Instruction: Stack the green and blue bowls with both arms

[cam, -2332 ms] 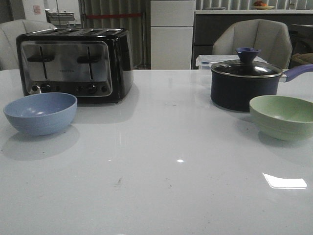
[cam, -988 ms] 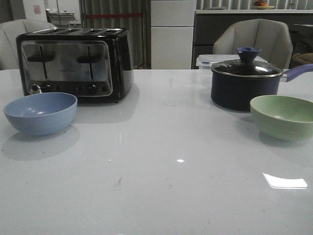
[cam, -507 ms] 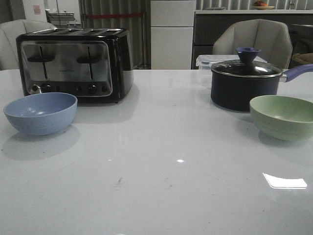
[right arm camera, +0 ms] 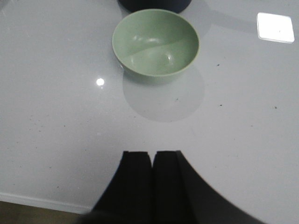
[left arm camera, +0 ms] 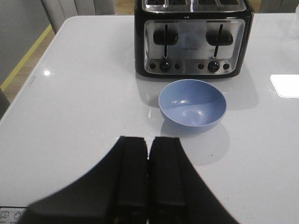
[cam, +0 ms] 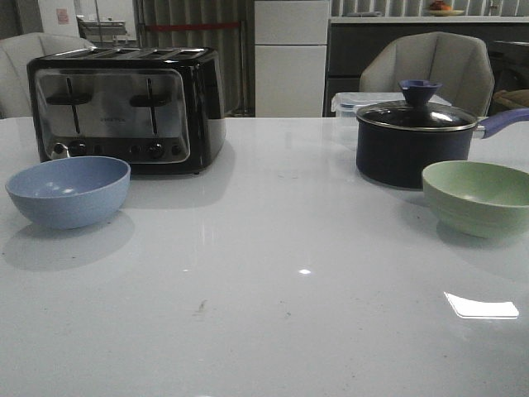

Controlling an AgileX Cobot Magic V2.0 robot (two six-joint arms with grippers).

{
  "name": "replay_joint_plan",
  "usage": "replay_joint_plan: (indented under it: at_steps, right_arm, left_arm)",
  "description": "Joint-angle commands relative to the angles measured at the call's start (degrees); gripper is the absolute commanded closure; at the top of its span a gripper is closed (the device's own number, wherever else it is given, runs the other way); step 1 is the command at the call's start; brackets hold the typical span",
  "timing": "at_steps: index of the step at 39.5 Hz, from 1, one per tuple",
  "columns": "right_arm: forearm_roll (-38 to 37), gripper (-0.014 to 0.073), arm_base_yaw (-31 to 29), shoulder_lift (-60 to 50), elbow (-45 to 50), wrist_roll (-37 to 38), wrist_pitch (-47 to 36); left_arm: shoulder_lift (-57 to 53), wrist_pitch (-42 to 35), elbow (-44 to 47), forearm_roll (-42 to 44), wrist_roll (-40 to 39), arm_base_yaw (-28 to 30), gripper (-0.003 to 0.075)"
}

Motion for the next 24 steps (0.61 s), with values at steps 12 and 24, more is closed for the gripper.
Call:
replay_joint_plan:
  at_steps: [12,24]
  right_arm:
    - [-0.1,0.0575,-0.5,6.3,-2.0,-0.3,-2.6]
    - [-0.1,0.0245,-0.5,9.1,-2.0,-0.3,-3.1]
  left_arm:
    - [4.3,-3.6,-1.6,-0.7,-0.4,-0.1,0.0625]
    - [6.1,-3.1,-1.6,-0.8,-0.4,-0.1,0.0378]
